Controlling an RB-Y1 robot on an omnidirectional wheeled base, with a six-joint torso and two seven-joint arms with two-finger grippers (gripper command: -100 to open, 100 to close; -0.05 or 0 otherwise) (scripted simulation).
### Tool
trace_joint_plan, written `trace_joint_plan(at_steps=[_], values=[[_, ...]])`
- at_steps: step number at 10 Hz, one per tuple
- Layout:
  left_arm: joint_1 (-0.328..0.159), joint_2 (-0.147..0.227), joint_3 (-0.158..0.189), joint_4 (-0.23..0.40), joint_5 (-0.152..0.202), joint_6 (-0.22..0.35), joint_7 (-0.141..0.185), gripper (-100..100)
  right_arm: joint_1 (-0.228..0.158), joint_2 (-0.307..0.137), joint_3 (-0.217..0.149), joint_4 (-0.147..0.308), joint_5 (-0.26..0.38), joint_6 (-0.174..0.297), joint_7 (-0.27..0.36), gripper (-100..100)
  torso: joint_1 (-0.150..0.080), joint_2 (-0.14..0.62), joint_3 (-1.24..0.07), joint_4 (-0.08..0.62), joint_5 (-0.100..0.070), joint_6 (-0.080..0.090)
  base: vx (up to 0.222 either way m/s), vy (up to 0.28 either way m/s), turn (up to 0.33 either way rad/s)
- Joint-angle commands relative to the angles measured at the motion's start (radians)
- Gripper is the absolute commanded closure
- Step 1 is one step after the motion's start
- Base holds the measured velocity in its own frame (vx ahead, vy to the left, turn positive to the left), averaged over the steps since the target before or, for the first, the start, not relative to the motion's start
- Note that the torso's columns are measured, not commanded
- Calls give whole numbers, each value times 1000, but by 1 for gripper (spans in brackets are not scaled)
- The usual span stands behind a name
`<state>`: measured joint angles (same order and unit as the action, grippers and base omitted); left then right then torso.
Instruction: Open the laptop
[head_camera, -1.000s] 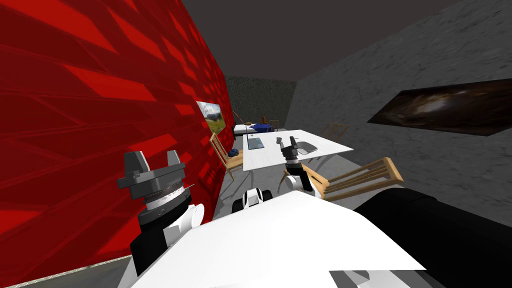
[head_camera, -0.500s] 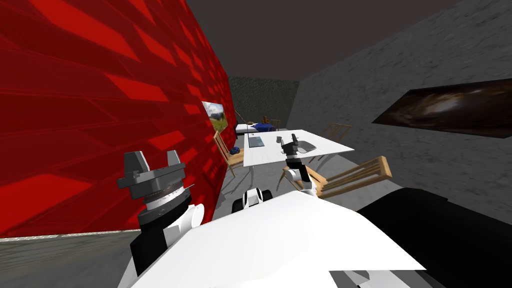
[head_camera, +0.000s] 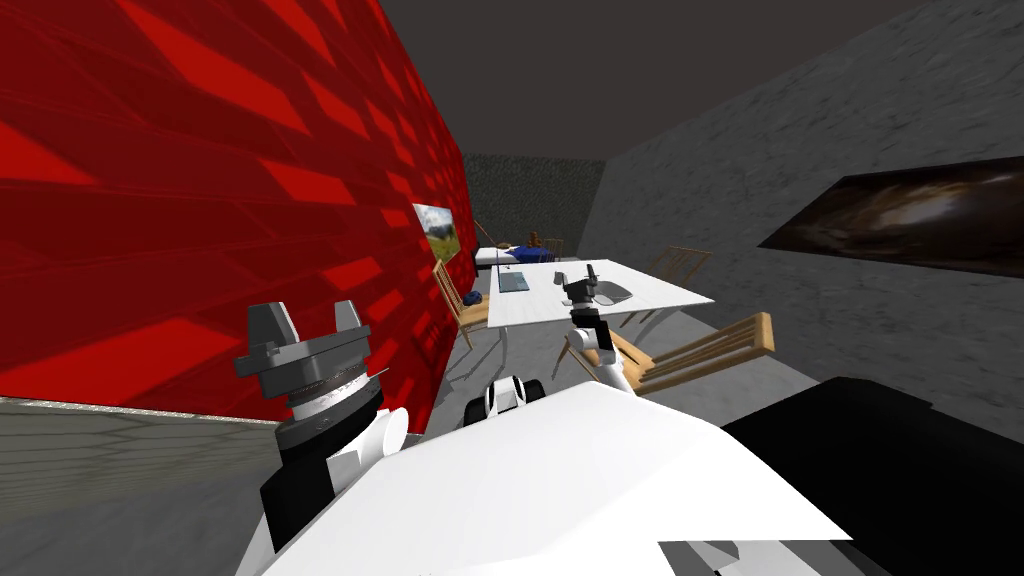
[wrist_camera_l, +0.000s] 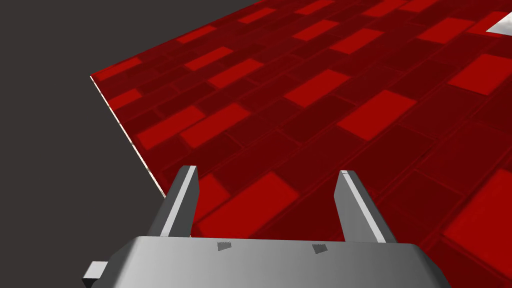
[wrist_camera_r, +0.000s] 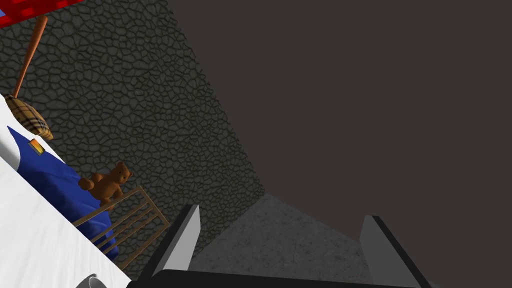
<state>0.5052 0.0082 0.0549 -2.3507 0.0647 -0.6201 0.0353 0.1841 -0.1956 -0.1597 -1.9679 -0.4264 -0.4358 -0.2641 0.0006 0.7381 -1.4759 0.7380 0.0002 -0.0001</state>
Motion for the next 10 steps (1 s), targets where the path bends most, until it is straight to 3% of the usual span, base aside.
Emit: trace_joint_plan(at_steps=[1, 2, 3, 4, 5, 6, 7, 8, 10], values=[[0, 0, 0, 0, 0, 0, 0, 0, -69, -13, -34, 73, -69, -1, -52, -100, 0, -1, -1, 0, 0, 0, -52, -17, 83], [0, 0, 0, 0, 0, 0, 0, 0, -74, -13, -34, 73, -76, -1, -52, -100, 0, -1, -1, 0, 0, 0, -42, -20, 52], [0, 0, 0, 0, 0, 0, 0, 0, -118, -18, -55, 117, -115, -1, -84, -100, -1, -1, -1, 0, 0, 0, -47, -23, 98], [0, 0, 0, 0, 0, 0, 0, 0, -122, -18, -55, 117, -124, -1, -84, -100, -1, 0, 0, 0, 0, 0, -37, -20, 54], [0, 0, 0, 0, 0, 0, 0, 0, -159, -22, -75, 160, -163, -1, -116, -100, -1, 0, 0, 0, 0, 0, -50, -25, 116], [0, 0, 0, 0, 0, 0, 0, 0, -170, -22, -75, 161, -173, -1, -116, -100, -1, 0, 0, 0, 0, 0, -37, -24, 62], [0, 0, 0, 0, 0, 0, 0, 0, -209, -25, -95, 207, -212, -2, -148, -100, -1, 0, 0, 0, 0, 0, -40, -27, 103], [0, 0, 0, 0, 0, 0, 0, 0, -219, -25, -95, 207, -222, -2, -148, -100, -1, 0, 0, 0, 0, 0, -35, -21, 61], [0, 0, 0, 0, 0, 0, 0, 0, -269, -27, -113, 254, -272, -4, -179, -100, -1, 0, 0, 0, 0, 0, -34, -23, 92]])
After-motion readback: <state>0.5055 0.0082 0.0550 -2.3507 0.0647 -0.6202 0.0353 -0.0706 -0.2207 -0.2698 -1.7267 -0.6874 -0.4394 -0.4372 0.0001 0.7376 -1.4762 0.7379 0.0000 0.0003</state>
